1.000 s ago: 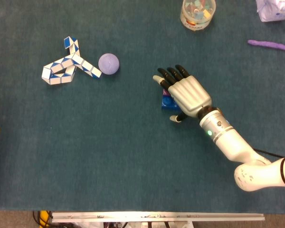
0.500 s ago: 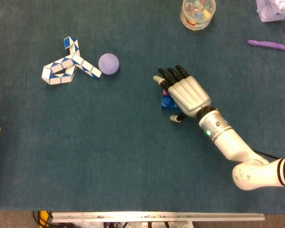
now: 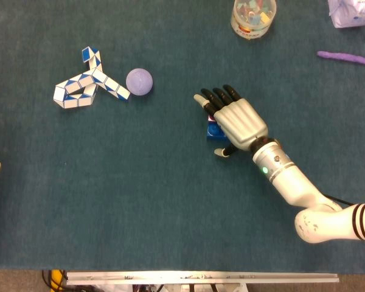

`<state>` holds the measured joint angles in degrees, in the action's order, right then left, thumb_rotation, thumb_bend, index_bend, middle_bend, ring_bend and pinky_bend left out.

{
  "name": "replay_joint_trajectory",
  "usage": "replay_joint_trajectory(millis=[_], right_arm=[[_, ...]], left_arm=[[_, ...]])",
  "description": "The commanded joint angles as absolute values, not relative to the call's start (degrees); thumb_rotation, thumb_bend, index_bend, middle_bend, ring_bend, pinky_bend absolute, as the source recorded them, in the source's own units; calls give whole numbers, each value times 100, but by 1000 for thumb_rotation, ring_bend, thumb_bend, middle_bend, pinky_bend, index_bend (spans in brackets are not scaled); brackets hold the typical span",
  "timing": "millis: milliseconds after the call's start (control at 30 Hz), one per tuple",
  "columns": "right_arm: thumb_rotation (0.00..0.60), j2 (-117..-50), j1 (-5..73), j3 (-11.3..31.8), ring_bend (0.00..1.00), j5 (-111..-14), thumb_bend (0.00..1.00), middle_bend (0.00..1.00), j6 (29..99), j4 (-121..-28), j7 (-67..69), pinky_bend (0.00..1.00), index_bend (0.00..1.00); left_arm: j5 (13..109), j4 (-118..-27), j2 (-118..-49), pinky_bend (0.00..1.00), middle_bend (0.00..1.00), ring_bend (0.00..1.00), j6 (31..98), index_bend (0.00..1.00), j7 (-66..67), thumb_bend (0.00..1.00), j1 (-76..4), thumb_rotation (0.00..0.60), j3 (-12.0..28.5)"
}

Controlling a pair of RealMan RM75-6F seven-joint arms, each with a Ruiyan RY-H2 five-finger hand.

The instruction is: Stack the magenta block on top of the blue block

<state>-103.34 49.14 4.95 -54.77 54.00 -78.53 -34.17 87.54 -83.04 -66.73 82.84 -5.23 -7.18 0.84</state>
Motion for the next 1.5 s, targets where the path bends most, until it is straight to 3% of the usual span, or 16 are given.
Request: replay_joint_trajectory(millis=[33, 1000, 1500], right_arm=[[476, -10345, 4903, 512, 0, -5455, 0, 0, 5380, -7838, -3428, 0, 0], [471, -10389, 4817, 562, 0, -5442, 0, 0, 5367, -7710, -3706, 0, 0], [471, -10493, 4527, 574, 0, -6189, 0, 0, 5634, -7550, -2906, 0, 0]], left_arm=[[8751, -8300, -6677, 162, 165, 157, 8287, 205, -519, 149, -719, 600, 87], [8751, -8245, -6688, 162, 165, 158, 8294, 205, -573, 149, -736, 600, 110], [8775, -8246, -6668, 162, 165, 157, 8321, 205, -601, 149, -727, 600, 101]])
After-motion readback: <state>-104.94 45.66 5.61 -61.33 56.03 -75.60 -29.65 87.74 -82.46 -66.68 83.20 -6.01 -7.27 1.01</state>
